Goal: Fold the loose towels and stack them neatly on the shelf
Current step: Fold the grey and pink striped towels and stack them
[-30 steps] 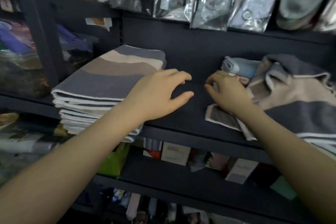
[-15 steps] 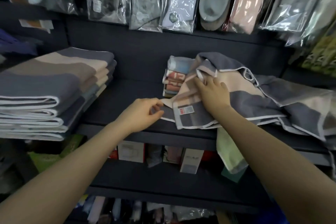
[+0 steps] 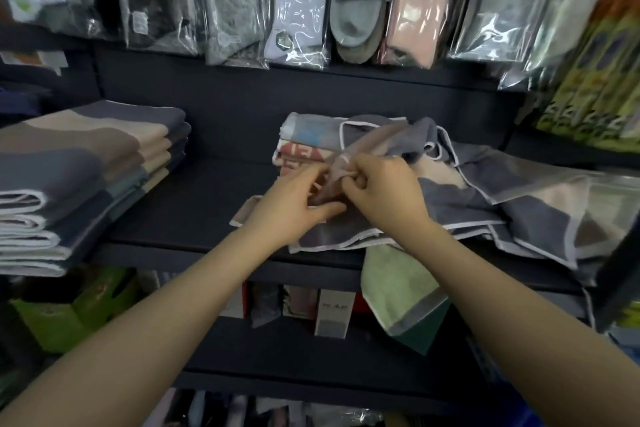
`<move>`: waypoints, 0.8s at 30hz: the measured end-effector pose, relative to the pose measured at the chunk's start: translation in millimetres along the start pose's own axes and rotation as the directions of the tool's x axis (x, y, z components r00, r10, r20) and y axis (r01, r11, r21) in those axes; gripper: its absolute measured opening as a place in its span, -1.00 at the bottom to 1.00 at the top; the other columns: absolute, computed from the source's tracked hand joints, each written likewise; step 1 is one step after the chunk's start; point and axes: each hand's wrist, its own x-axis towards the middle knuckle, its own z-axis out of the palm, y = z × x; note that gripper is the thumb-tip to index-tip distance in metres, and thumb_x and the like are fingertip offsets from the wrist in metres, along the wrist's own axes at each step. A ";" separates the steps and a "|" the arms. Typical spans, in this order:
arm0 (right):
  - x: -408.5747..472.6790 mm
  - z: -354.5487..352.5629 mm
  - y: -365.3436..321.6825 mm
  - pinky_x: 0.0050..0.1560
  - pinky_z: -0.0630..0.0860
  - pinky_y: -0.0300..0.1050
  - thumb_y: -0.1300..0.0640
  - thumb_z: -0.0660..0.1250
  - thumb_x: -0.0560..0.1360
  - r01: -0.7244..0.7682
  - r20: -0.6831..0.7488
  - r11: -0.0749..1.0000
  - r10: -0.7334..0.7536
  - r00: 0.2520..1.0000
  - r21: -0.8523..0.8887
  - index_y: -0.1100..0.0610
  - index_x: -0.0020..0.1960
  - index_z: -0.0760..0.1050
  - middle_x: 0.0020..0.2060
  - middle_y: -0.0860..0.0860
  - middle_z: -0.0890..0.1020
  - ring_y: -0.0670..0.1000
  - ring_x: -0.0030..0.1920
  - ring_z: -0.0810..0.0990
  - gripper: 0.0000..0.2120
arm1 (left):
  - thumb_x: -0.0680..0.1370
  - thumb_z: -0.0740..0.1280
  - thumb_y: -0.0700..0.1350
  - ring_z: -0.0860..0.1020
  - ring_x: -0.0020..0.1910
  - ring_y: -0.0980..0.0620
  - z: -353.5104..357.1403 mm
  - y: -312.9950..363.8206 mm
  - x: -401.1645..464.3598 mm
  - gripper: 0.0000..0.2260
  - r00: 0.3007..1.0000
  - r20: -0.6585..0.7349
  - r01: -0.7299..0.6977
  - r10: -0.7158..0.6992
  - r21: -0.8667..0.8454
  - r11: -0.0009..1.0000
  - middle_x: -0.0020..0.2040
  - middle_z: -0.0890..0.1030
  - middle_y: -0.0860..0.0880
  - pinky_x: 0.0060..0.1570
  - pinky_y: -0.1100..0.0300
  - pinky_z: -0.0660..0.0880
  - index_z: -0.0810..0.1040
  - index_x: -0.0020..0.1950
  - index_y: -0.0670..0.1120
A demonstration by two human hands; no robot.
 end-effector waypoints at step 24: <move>-49.4 -29.8 25.9 -0.39 0.33 -0.11 0.16 0.25 0.49 0.186 -0.009 0.975 -0.187 0.982 0.123 0.27 -0.17 0.47 -0.42 0.12 0.50 0.13 -0.40 0.49 -0.83 | 0.41 0.24 -0.22 0.48 -0.28 0.05 2.2 -11.2 -78.6 -0.72 0.978 -0.064 0.165 -0.198 -0.342 0.925 -0.27 0.53 0.03 -0.24 0.15 0.38 0.51 -0.15 0.19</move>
